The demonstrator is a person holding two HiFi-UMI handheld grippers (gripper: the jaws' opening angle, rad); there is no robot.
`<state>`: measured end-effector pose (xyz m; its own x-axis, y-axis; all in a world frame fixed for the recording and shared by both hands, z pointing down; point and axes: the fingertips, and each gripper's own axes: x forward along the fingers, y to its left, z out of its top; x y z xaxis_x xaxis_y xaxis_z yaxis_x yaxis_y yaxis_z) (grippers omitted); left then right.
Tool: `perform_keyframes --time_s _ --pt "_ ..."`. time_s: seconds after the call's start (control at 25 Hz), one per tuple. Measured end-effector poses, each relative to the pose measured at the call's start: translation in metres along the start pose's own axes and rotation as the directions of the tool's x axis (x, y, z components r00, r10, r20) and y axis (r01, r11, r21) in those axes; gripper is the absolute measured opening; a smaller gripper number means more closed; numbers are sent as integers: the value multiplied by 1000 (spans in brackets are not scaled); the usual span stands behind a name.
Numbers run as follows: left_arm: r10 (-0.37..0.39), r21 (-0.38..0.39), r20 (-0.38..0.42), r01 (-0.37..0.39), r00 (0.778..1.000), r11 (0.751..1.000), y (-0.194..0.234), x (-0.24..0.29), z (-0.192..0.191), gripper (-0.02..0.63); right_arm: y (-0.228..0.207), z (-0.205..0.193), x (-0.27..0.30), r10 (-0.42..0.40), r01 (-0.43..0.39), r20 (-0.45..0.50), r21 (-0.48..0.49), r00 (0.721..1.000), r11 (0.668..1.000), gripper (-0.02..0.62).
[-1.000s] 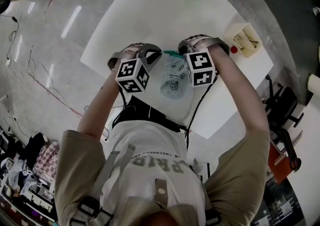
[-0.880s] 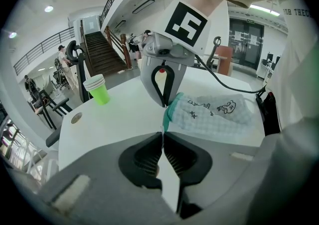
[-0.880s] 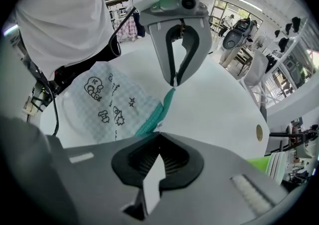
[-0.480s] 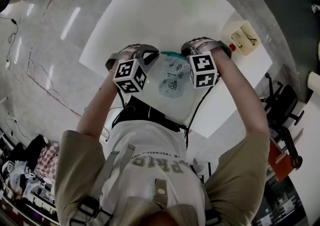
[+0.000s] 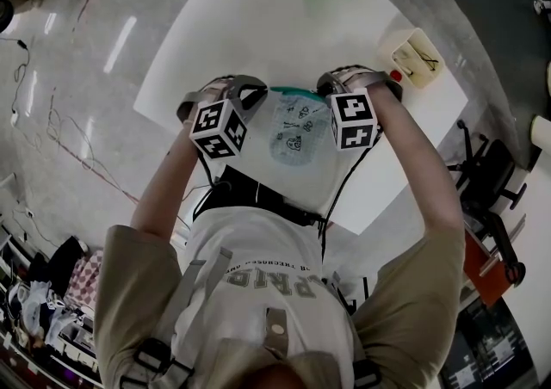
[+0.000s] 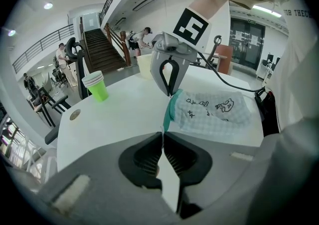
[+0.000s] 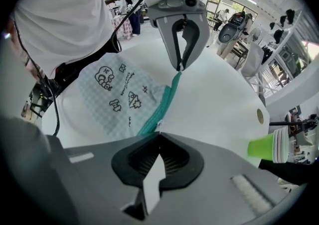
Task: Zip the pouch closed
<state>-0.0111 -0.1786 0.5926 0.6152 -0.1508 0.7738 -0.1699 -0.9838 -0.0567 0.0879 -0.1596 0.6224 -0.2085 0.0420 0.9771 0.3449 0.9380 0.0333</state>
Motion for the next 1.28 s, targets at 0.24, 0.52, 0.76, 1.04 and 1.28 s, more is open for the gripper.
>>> perform_keyframes --time_s 0.24,0.52,0.76,1.04,1.28 --pt "-2 -2 -18 2 1000 1000 -1 -4 -7 26 8 -8 -4 1 -1 2 48 1000 999 2" --pt "8 -7 -45 -9 999 1000 4 -3 -17 26 17 -28 -4 -1 3 -28 69 1000 998 2" --pt "8 -33 -52 -10 999 999 5 0 -25 26 21 -33 -7 -11 12 -15 119 1000 993 2" --pt "19 -70 -56 -23 998 997 11 3 -27 26 20 -33 -8 -17 19 -11 135 1000 991 2" --pt "19 -67 -71 -24 997 997 12 10 -24 26 21 -40 -5 -16 20 -33 118 999 993 2"
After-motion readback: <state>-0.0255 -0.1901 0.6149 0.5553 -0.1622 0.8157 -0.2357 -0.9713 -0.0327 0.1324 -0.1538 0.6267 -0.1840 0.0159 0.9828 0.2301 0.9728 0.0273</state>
